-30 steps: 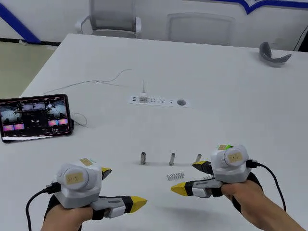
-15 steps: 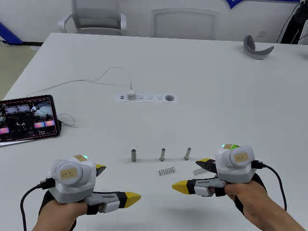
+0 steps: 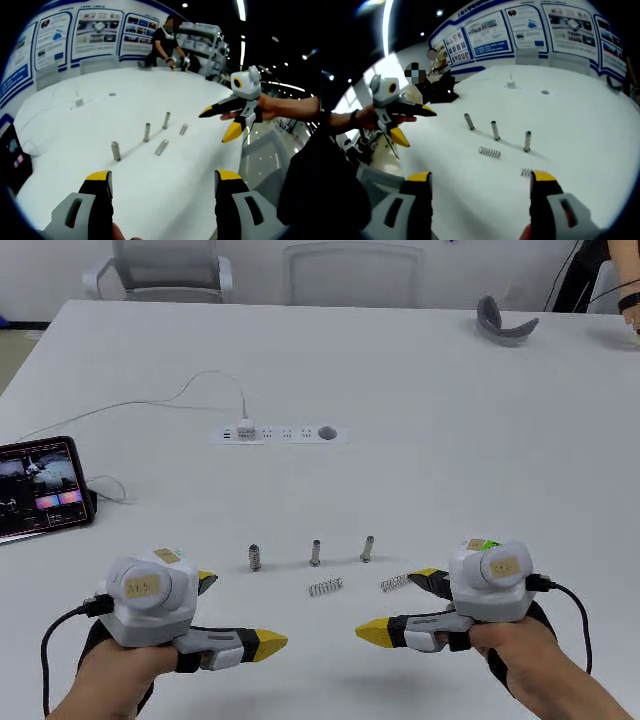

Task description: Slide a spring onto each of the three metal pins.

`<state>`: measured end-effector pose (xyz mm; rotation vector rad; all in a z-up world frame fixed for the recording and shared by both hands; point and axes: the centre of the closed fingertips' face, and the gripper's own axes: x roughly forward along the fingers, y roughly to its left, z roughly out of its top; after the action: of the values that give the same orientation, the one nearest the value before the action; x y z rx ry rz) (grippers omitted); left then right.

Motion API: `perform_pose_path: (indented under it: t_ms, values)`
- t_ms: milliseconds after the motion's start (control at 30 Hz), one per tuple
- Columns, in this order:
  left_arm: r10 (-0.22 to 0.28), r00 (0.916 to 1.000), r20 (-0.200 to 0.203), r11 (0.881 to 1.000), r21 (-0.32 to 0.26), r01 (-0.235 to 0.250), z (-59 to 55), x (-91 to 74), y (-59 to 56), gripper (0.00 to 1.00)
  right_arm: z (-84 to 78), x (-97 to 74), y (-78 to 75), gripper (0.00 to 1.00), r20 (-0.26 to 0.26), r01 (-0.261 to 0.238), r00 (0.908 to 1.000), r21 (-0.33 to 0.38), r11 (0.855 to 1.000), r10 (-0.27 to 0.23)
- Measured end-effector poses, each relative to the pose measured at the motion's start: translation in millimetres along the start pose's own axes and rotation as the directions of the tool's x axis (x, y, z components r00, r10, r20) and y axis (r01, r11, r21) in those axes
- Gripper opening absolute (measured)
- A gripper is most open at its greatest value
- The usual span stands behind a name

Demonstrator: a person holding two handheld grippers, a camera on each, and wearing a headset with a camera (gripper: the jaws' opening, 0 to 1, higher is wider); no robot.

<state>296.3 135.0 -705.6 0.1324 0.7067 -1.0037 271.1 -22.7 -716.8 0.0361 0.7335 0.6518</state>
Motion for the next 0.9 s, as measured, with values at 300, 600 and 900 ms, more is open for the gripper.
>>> perform_pose_path:
  t_ms: [300, 600, 900]
  values:
    - [-0.035, 0.9988, -0.034, 0.999, 0.037, 0.036, 2.9, 14.4, -7.7, 0.85, -8.6, -11.2, -6.0, 0.83, 0.008, 0.02, 0.9998, 0.029, 0.999, -0.02]
    - [-0.073, 0.9954, -0.062, 0.995, 0.065, 0.077, 8.9, 32.8, -17.0, 0.84, -12.6, -19.0, -7.9, 0.84, 0.015, 0.031, 0.9994, 0.042, 0.999, -0.031]
    - [-0.106, 0.9891, -0.102, 0.988, 0.101, 0.117, 13.8, 51.8, -25.2, 0.84, -18.2, -26.3, -6.2, 0.87, 0.009, 0.035, 0.9993, 0.043, 0.998, -0.035]
